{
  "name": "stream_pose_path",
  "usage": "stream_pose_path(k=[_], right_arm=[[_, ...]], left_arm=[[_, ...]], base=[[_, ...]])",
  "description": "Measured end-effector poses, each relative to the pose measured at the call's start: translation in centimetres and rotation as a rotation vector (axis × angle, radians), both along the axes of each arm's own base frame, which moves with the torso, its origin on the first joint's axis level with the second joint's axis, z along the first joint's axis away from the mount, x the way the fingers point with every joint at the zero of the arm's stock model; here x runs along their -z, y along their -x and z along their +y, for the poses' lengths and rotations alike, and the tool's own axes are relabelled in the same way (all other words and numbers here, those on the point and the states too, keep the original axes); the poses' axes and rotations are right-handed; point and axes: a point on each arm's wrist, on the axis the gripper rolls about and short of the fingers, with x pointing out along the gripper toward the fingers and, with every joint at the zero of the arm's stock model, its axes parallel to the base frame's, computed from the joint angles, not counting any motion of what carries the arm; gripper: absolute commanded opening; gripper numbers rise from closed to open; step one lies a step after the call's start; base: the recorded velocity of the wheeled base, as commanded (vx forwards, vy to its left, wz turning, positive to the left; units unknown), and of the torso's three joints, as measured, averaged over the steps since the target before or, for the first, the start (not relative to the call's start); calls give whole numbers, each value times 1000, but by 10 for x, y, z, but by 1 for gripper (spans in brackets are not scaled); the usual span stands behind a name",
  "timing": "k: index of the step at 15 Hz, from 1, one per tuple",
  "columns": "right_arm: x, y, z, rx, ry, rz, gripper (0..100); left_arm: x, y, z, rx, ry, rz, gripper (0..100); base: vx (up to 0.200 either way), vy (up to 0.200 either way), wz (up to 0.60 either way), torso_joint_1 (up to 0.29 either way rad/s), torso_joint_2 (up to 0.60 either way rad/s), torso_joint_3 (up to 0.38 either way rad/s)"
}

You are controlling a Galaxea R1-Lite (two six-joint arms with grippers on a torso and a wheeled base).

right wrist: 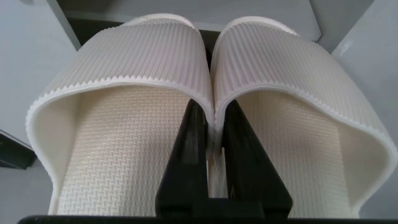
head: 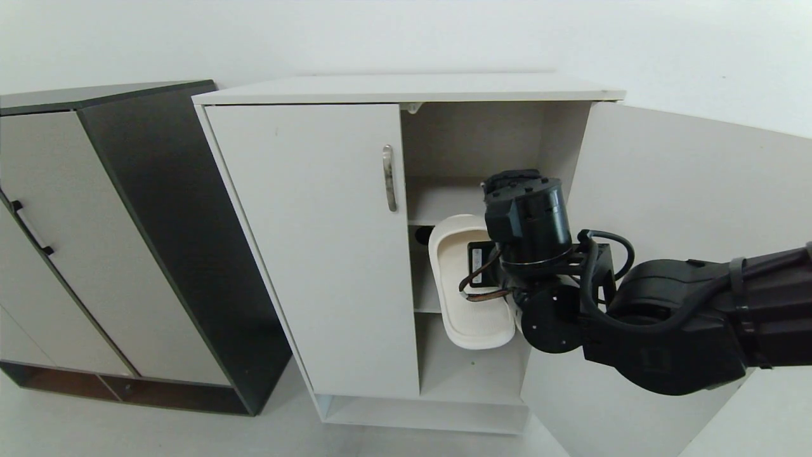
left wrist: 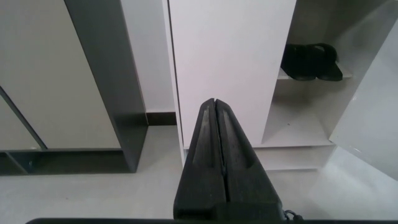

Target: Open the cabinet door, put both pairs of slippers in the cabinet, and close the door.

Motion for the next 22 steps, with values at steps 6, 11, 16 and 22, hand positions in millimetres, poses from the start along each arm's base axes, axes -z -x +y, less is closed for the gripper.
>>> stream_pose_path(k=[6,11,16,22], right_arm=[[-1,-5,-4,19,-4,-5,0],[-2,-5,-3,15,-3,-7,0],[-3,-9,3,14,-13,-15,0],[3,-15,6,21,-6,-7,0]], left_arm=[[0,0,0,0,0,0,0],[0,0,0,0,0,0,0],[0,0,0,-1,0,0,0],[0,0,0,-1,0,0,0]], base=[[200,0,0,2,-1,6],[200,0,0,1,2,3],[0,0,0,0,0,0],[0,0,0,0,0,0]])
